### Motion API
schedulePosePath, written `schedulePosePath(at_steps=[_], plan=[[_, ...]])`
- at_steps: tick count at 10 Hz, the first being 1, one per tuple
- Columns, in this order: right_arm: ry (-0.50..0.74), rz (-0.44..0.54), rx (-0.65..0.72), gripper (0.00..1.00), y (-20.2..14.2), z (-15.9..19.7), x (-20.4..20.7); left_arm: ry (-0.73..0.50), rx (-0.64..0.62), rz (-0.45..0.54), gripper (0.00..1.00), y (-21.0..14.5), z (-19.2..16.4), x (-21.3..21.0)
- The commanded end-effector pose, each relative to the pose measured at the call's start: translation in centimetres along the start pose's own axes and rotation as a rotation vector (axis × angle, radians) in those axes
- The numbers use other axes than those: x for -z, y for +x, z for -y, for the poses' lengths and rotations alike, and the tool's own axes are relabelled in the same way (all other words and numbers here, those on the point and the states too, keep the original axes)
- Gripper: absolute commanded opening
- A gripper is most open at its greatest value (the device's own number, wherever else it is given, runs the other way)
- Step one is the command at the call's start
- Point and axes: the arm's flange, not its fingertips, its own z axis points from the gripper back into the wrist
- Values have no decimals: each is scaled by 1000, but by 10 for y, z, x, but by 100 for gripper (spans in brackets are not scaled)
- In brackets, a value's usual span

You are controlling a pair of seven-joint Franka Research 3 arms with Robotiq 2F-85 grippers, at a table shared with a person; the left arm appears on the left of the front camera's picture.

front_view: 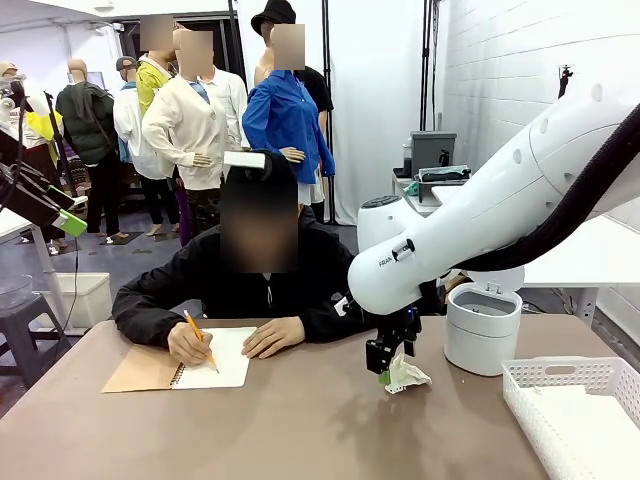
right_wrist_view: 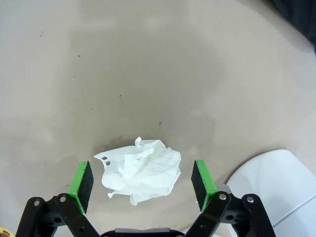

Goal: Sort the paper based on its condition.
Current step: If a person hands you a paper, place it in the Organizing basket , and if it's crumpled, put it in the Trash can.

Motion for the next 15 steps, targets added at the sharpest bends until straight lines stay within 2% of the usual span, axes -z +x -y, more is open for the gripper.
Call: schedulePosePath(at_steps=[1,4,7,9,10,13,15], plan=[[-12,12,23,100,4,0,8,-5,-2,6,100,-1,-1,-1],[-19,-19,15,100,0,2,12,-5,-2,6,100,-1,-1,-1],[5,-5,4,100,0,0,5,-5,-2,6,100,-1,-1,-1],[22,2,56,62,2,1,7,-5,-2,6,100,-1,-1,-1],[7,-7,1,62,1,-1,6,-5,-2,6,100,-1,-1,-1],[11,-6,10,62,1,-1,6,-5,-2,6,100,-1,-1,-1],[50,1,39,22,1,0,4,-5,-2,6,100,-1,-1,-1]])
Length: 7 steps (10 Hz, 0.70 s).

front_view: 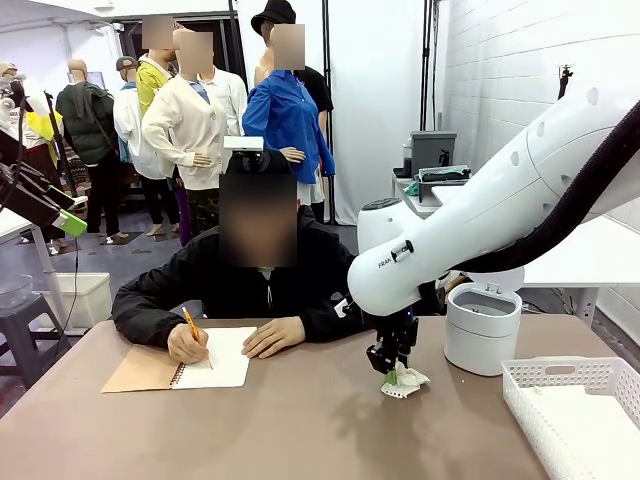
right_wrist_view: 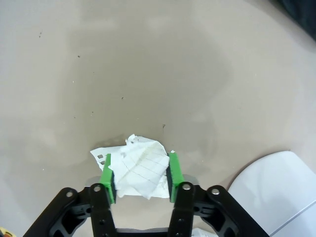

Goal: Sort the paper based on its condition.
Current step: If a person hands you a paper, place it in the Organizing basket , and if it's crumpled, put it in the Trash can.

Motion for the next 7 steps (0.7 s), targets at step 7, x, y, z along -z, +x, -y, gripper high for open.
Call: schedulePosePath(at_steps=[7], plan=[[52,60,52,22,-43,15,-107,-5,-2,6,100,-1,-1,-1]])
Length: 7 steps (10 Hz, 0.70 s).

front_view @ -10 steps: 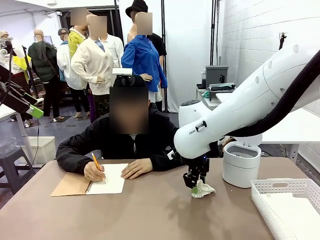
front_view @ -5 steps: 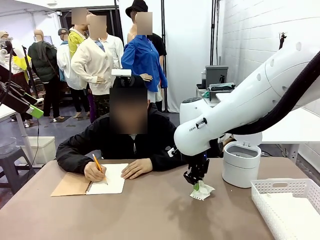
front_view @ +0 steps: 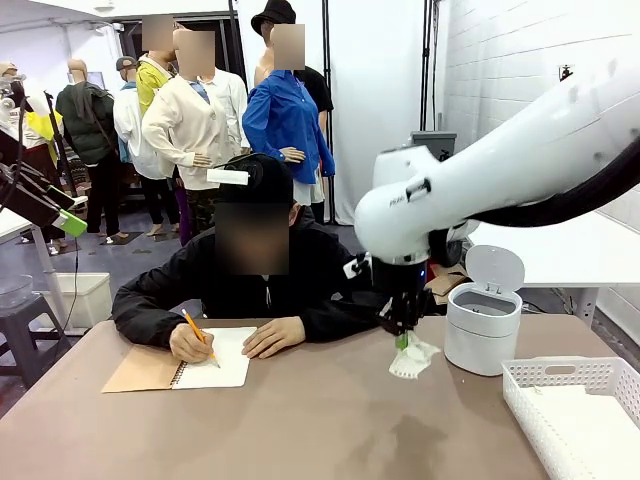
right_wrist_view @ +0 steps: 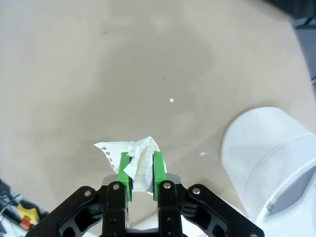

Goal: Sort the paper based on its condition.
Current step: If a person hands you a paper, place it in the Organizing basket , and if it's crumpled, put it in the Trash can.

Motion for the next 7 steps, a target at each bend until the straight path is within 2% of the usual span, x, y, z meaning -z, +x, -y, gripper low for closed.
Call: schedulePosePath(at_steps=[1,2,4,5,7], plan=[[-31,81,-11,22,-15,13,-35,-5,-2,6,100,-1,-1,-1],[-71,129,3,22,-19,25,-57,-5,-2,6,100,-1,-1,-1],[-113,157,24,22,-23,50,-80,-5,-2,6,100,-1,-1,-1],[-174,172,51,22,-24,67,-91,-5,-2,6,100,-1,-1,-1],[-246,170,128,22,-25,90,-99,-5,-2,6,100,-1,-1,-1]])
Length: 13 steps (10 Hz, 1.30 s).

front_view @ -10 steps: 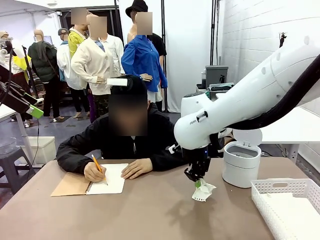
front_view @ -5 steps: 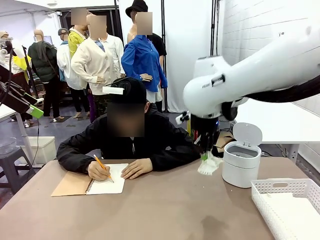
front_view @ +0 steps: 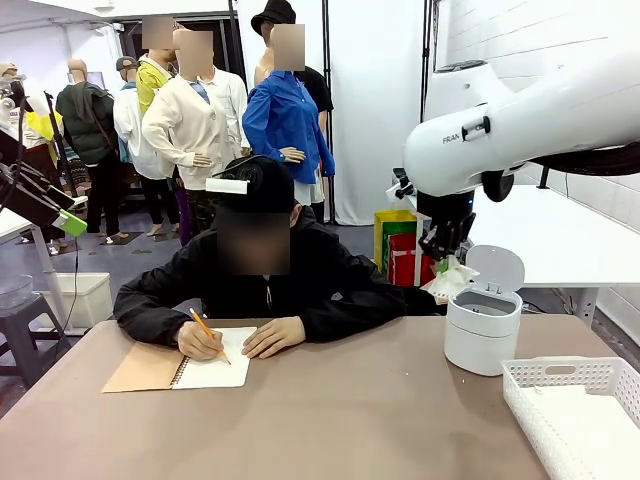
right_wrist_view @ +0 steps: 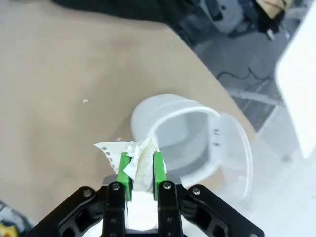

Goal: Sort the paper based on its condition.
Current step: If a person hands you a paper, place it in the Organizing basket , and if it's crumpled, put it in the Trash can.

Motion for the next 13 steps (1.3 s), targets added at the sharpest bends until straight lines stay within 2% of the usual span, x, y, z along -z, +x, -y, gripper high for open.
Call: schedulePosePath(at_steps=[1,5,10,13], plan=[[-78,-3,73,22,9,12,11,-5,-2,6,100,-1,-1,-1],[-227,-55,116,22,5,18,37,-5,-2,6,100,-1,-1,-1],[-251,-94,102,22,-8,16,44,-5,-2,6,100,-1,-1,-1],[-266,-116,93,75,-11,16,44,-5,-2,6,100,-1,-1,-1]])
